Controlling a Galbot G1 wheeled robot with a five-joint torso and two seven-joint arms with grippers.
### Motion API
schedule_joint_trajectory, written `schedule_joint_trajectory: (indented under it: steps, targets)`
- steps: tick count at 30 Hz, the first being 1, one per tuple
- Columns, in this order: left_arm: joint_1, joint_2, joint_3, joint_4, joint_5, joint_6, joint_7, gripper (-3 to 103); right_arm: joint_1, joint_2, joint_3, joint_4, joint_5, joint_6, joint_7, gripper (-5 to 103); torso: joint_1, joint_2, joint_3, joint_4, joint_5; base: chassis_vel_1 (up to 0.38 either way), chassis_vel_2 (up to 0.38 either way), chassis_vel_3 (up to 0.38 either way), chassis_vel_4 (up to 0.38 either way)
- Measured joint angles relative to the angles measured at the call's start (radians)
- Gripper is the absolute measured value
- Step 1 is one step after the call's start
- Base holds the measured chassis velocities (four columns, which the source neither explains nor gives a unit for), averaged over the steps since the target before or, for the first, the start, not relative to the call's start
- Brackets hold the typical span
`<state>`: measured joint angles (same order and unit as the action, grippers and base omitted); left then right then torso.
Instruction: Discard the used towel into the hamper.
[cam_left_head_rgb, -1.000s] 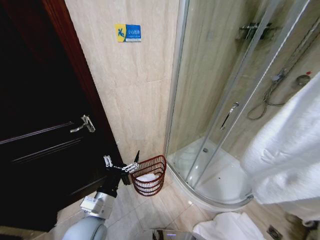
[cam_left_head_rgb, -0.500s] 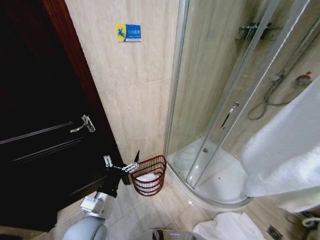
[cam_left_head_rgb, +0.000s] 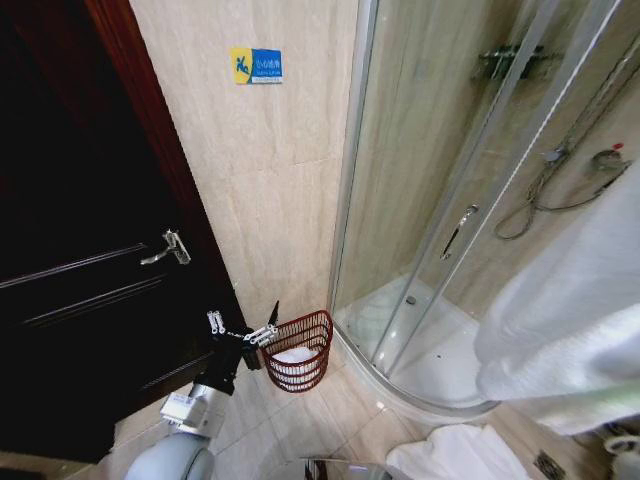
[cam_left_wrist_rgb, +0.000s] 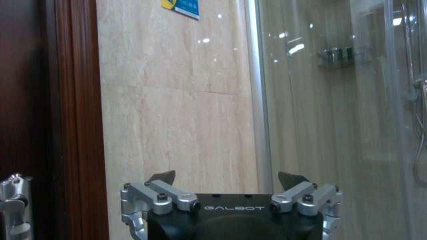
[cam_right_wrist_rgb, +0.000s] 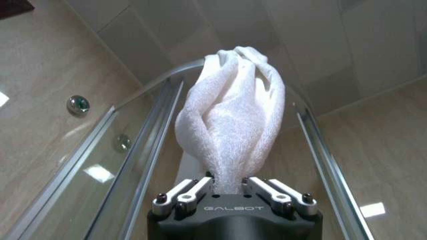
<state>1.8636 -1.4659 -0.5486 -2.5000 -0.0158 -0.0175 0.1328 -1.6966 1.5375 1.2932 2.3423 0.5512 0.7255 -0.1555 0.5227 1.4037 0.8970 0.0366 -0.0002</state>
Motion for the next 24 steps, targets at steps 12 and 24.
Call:
schedule_joint_trajectory:
  steps: [12, 24]
  targets:
    - [0.0, 0.0, 0.0, 0.0, 0.0, 0.0, 0.0, 100, -0.018, 0.042, -0.018, -0.066, -0.025, 0.081, -0.022, 11, 0.0, 0.0, 0.0, 0.0, 0.0003, 0.0, 0.0, 0.0, 0.0]
    - [0.0, 0.0, 0.0, 0.0, 0.0, 0.0, 0.0, 100, -0.02, 0.051, -0.023, -0.13, -0.046, 0.1, -0.045, 11, 0.0, 0.0, 0.0, 0.0, 0.0001, 0.0, 0.0, 0.0, 0.0]
